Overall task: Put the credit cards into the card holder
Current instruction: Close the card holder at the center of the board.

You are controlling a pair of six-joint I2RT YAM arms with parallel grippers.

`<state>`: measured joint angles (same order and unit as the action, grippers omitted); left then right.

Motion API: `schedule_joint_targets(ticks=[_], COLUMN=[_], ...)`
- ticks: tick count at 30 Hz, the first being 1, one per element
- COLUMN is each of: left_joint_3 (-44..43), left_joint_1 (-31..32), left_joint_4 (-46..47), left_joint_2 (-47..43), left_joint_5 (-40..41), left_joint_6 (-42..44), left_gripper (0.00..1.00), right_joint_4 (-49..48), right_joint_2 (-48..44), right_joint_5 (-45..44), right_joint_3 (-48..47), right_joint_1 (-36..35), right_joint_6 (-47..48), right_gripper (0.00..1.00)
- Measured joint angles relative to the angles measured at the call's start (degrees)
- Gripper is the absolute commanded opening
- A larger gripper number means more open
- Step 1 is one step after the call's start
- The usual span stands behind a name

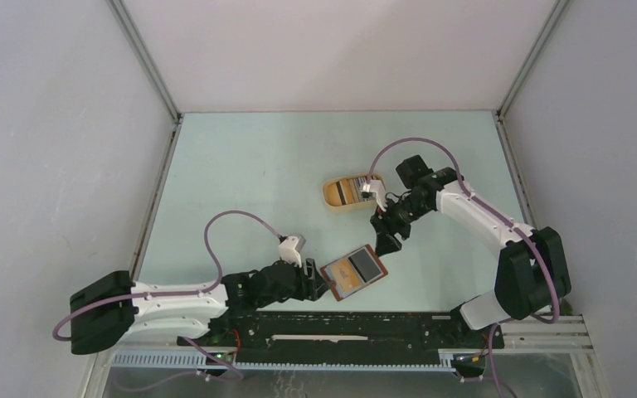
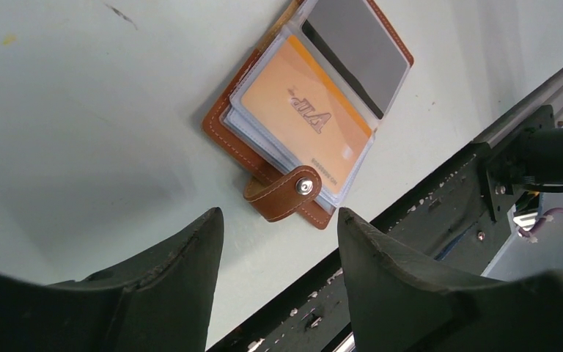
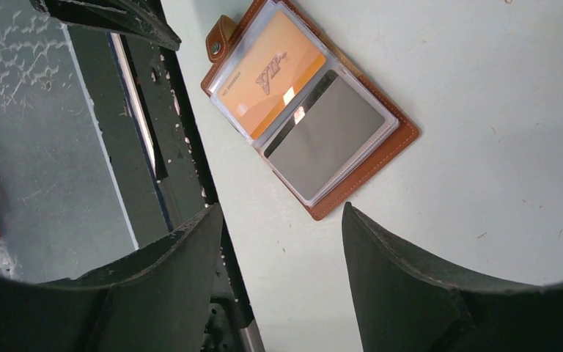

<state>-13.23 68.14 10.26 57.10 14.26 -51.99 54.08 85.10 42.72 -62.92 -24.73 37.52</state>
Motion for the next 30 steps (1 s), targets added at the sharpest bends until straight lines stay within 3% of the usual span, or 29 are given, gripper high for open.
schedule_joint_targets(ticks=[10,24,30], left_joint_3=[0.0,0.0,0.0], left_joint_1=[0.0,0.0,0.0], left_joint_4=[-0.98,0.87,2.73], left_joint_2=[0.22,3.69,6.1], left_joint_5=[0.0,-0.9,-1.86], left_joint_6=[-0.31,-1.09,-1.09], left_gripper=[0.61,0.56,0.54], right_joint_4=[1.6,3.69,4.9], right_joint_2=[0.85,16.33,18.75], right_joint_5=[0.74,-3.67,-5.77], right_joint_3=[0.0,-0.02,-0.02], right_joint_1=[0.76,1.16,1.16], right_joint_6=[-0.55,-5.75,-6.51], right_gripper=[0.69,0.64,0.64])
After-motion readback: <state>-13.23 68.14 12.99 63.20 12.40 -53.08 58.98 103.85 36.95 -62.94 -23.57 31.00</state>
